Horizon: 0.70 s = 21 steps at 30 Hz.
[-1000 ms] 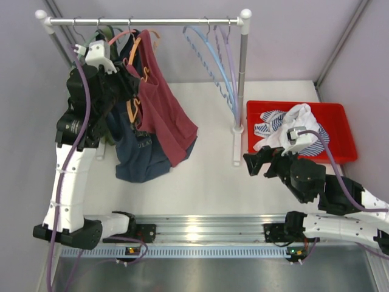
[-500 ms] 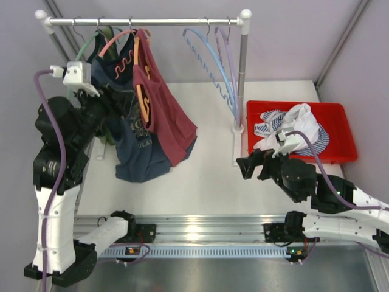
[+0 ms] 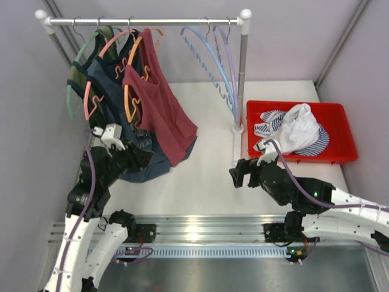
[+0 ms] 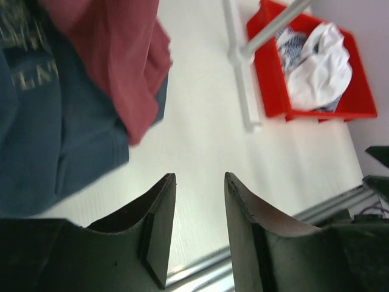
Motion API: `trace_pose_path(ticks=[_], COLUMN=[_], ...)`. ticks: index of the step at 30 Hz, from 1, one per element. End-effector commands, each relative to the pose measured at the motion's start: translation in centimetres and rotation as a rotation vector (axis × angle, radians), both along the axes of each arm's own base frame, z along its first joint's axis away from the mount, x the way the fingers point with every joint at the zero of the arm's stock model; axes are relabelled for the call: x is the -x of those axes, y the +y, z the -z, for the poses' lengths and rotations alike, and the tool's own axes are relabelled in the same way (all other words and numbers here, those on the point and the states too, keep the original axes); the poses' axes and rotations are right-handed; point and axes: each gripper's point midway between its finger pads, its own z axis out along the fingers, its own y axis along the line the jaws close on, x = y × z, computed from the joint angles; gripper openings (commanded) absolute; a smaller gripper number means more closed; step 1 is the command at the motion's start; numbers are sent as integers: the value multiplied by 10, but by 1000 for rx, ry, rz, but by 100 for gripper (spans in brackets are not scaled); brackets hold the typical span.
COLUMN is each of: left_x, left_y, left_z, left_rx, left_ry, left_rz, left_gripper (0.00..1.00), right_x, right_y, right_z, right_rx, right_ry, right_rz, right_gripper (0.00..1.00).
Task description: Place the tank top on the hanger
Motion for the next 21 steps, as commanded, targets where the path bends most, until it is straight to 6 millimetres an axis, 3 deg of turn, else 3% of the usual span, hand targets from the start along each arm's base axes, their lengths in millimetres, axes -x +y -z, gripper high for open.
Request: trace_pose_path(ticks=[1, 5, 12, 21], left_x=[10, 16, 10, 6], left_y=[-18, -12, -13, -15], left_z=[27, 72, 85, 93], left_rx=[167, 176, 195, 185], left_ry=[46, 87, 116, 135], left_rz=[40, -5, -26, -32], left_gripper=[43, 41, 39, 39], right_x=[3, 3, 3, 5], right_y=[6, 4, 2, -1], right_z=[5, 26, 49, 49], right_rx=[-49, -25, 13, -14], right_ry=[8, 31, 60, 58], right_rz=[-8, 9, 28, 30], right_gripper=[100, 100, 100, 100])
